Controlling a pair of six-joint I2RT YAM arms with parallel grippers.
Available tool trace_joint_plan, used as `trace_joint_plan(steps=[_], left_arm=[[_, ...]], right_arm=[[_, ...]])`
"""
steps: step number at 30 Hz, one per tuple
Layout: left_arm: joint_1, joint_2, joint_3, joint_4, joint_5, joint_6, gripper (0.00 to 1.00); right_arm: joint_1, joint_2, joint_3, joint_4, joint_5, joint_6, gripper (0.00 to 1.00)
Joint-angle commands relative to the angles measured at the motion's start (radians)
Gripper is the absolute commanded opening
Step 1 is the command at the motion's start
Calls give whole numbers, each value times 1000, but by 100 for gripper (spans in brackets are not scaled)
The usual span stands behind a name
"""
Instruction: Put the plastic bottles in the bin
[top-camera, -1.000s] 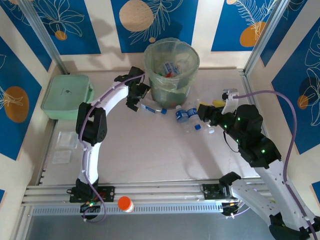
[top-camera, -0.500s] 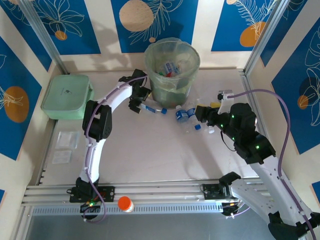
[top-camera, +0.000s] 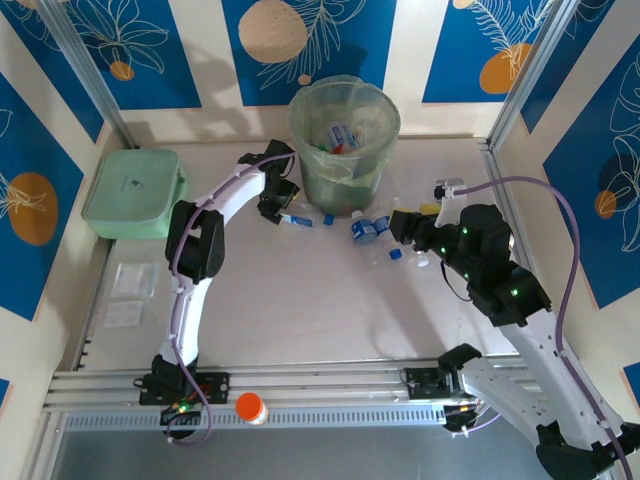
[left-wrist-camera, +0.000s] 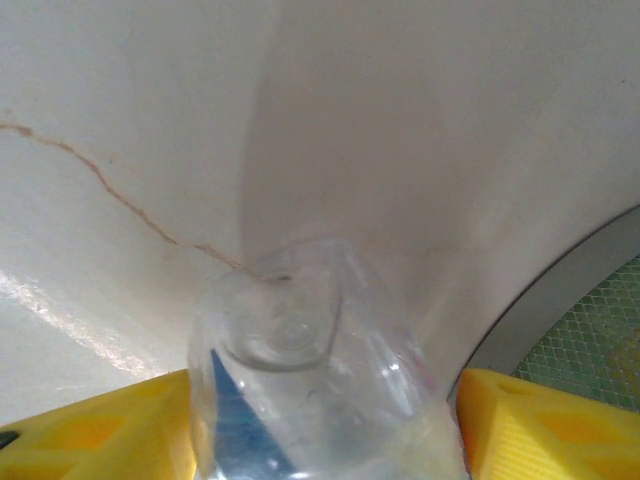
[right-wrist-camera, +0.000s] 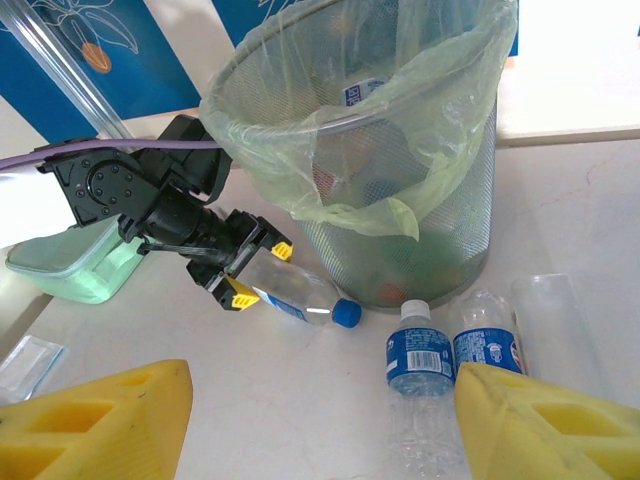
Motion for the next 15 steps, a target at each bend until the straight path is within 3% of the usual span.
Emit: trace_joint_plan(steps=[1,5,15], left_arm=[[-5,-11,6,-125,-51,-85,64],[0,-21,16,-170,-45,-48,59],[3,-43,24,-224,-28,31,58]], right_arm=[[-5,-2,33,0,-20,4,70],[-3,0,34,-3,-28,9,70],[-1,0,25,2,-27,14,70]])
